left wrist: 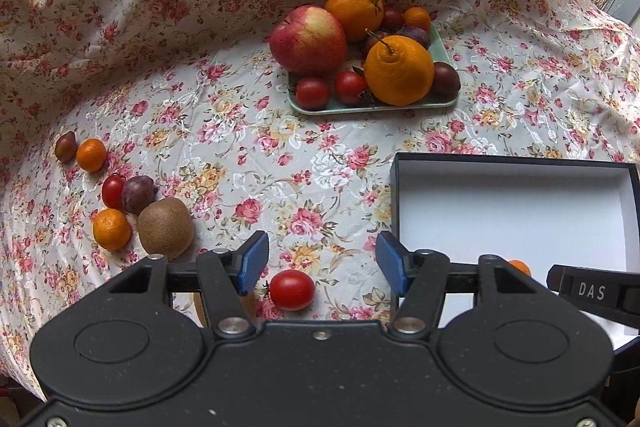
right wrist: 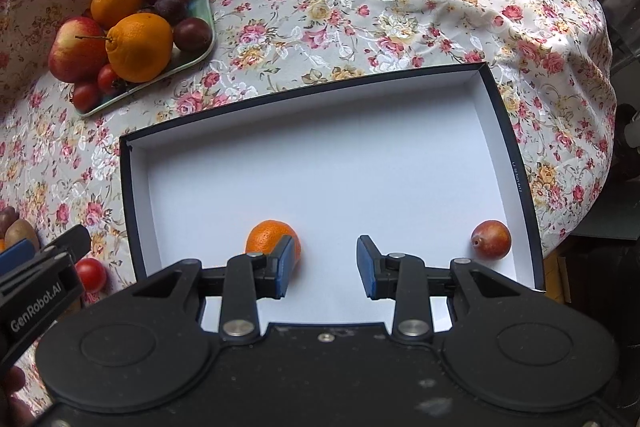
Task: Organize fruits
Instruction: 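Withdraw both open grippers from the box toward the loose fruits, then grasp a small red pear-shaped fruit with the left gripper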
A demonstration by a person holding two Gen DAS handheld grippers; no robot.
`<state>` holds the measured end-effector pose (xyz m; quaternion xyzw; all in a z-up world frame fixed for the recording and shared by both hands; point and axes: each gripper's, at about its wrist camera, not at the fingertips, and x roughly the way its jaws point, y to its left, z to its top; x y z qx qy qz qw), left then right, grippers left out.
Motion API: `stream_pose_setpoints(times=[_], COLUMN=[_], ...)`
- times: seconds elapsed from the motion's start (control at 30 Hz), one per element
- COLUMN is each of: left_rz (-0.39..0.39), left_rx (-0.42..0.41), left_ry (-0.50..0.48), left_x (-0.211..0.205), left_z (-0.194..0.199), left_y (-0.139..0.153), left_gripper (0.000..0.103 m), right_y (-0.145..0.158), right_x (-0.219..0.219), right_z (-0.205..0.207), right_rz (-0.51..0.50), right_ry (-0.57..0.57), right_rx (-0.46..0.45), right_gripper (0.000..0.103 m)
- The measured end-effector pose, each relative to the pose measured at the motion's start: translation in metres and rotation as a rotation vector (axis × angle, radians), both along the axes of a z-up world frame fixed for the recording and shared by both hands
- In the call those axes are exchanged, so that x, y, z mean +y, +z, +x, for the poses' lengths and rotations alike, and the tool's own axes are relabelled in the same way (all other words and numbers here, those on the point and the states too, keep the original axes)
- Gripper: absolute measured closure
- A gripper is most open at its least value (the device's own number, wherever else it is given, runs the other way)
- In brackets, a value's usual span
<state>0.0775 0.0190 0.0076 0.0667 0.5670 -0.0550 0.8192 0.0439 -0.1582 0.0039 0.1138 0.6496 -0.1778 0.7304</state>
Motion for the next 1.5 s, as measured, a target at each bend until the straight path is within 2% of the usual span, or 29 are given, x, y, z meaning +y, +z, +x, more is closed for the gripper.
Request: stream_pose_setpoints(times=[0.83,1.13,1.4,1.5], left_rz=[-0.002,0.012,-0.027,-0.043], left_rx=[0.032,0.018,0.009,-0.010], left_ry=[0.225,0.334,0.418,0.423], left_x=[0.136,0.192,0.243,0.260], left_z=[0.034,0.048,0.058,0.063], left_y=[-0.009,-0.009,-0.010,-0.007], left_gripper=[0.039,0.039,0.039,0.039], right_y=[-0.010,-0.016,-0.020,-0.020], right_x=[0.156,0.189,0.201,0.203], right_z=[0.052,0.059,0.064,0.065], right_rz=[0.020,0.064,0.092,0.105], right_ry=[0.277,0.331,0.331,0.324], right_rx=[0.025,0.033,0.035,0.031], right_gripper=[0.068,0.068,0.068,0.068])
